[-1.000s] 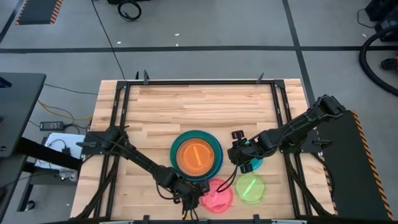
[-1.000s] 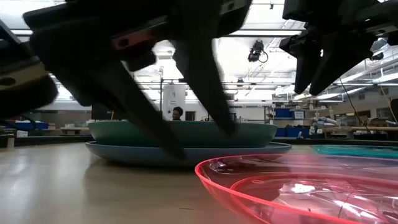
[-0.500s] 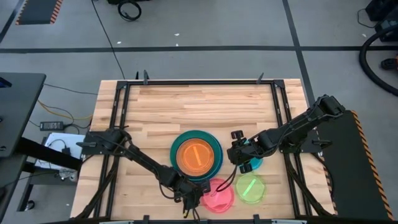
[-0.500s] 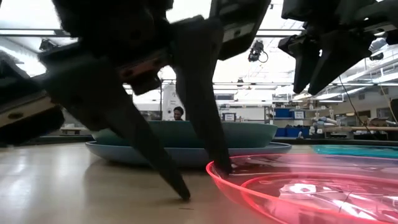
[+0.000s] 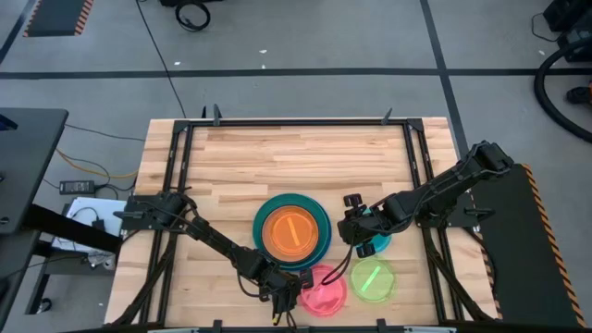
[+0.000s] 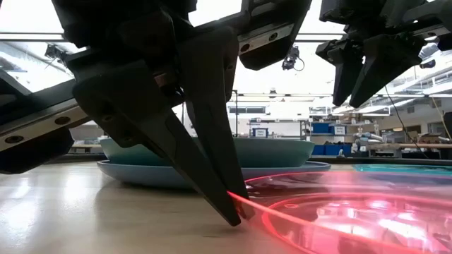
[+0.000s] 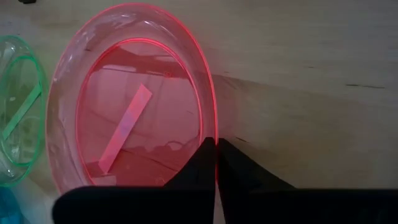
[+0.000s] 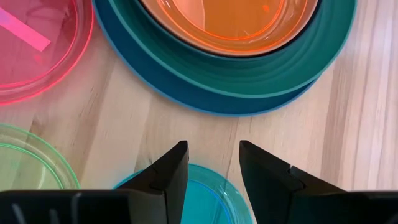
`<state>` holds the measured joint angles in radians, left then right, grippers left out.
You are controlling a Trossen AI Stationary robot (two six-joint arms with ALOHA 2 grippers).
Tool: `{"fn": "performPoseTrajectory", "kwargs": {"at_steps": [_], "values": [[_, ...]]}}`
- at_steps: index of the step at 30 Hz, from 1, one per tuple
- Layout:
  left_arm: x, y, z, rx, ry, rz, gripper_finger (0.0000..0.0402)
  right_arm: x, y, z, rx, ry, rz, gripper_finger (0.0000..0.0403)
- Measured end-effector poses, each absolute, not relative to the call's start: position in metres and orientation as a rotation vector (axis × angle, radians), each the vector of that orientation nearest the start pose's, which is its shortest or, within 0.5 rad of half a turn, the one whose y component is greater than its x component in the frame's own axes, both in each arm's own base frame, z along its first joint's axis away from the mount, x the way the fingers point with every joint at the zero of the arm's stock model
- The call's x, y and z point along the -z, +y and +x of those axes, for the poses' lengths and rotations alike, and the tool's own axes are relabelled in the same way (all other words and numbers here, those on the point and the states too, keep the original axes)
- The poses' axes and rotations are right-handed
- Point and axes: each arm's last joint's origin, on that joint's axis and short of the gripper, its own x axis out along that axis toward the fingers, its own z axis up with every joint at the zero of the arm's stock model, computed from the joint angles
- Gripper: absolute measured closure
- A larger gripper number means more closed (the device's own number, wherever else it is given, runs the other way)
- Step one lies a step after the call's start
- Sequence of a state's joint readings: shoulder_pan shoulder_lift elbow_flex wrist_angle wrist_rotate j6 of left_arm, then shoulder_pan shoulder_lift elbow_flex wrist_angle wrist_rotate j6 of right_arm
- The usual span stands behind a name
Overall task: Stack plastic plates
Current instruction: Stack the pink transparent plate on top of the orange transparent plate
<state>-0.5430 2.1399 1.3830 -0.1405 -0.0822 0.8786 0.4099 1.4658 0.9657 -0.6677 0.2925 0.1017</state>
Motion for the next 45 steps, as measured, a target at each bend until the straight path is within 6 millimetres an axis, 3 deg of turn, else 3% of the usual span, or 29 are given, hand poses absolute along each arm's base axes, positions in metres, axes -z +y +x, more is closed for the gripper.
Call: {"fn": "performPoseTrajectory", "kwargs": {"at_steps": [27, 39, 45], "values": [[-0.142, -0.233, 0.385, 0.725, 0.592, 1.150, 0.0400, -0.213, 0.099, 0.252, -0.012, 1.116, -0.345, 0.0250], [-0.195, -0.225, 0.377, 0.544, 0.552, 1.150, 0.0399, -0.212, 0.097, 0.251, 0.024, 1.126, -0.383, 0.0250], [-0.214, -0.215, 0.366, 0.442, 0.637, 1.107, 0.0399, -0.214, 0.095, 0.248, 0.046, 1.130, -0.389, 0.0250]]}}
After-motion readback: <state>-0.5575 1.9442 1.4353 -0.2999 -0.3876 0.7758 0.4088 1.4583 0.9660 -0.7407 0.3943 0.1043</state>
